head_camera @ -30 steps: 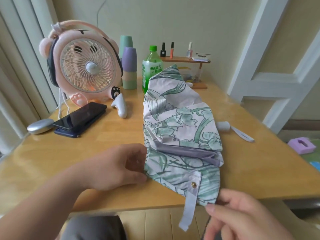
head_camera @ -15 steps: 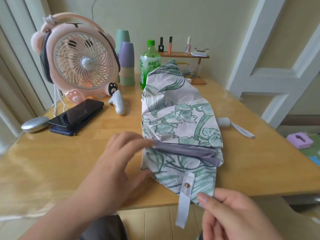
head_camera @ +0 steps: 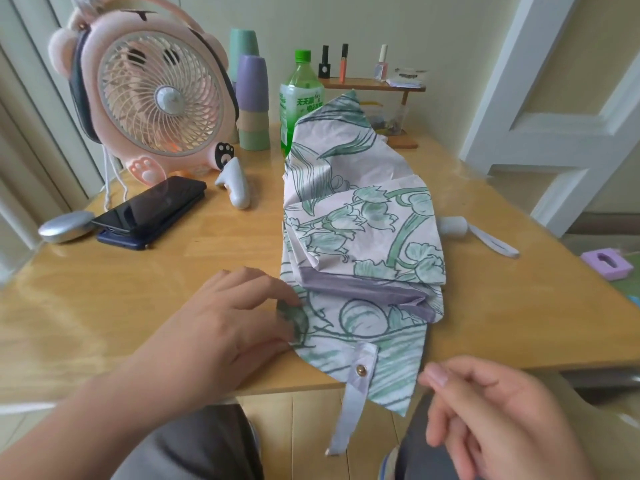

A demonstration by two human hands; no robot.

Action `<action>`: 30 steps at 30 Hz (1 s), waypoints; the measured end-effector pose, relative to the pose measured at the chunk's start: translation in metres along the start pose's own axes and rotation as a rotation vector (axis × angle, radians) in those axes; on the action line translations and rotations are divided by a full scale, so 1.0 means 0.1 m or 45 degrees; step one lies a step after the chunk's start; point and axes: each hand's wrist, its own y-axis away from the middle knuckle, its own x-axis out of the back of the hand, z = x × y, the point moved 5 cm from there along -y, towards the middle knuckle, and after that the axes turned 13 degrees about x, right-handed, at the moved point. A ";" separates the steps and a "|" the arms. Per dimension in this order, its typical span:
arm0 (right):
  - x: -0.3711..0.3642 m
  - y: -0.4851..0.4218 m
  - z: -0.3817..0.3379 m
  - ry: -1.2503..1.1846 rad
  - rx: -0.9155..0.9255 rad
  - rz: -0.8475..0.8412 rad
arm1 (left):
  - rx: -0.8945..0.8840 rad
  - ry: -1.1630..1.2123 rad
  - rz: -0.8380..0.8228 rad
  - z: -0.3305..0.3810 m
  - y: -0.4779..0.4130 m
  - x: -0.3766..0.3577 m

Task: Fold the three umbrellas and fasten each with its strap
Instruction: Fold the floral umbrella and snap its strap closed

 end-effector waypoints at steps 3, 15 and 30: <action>-0.18 0.04 -0.12 -0.009 0.024 -0.127 | -0.082 0.016 -0.026 0.06 -0.02 -0.05; -0.14 0.08 0.10 0.421 0.413 0.304 | -0.040 -0.228 -0.394 0.15 0.09 -0.17; -0.13 -0.11 0.28 1.227 1.379 -0.072 | -0.032 -0.135 -0.475 0.16 0.05 -0.28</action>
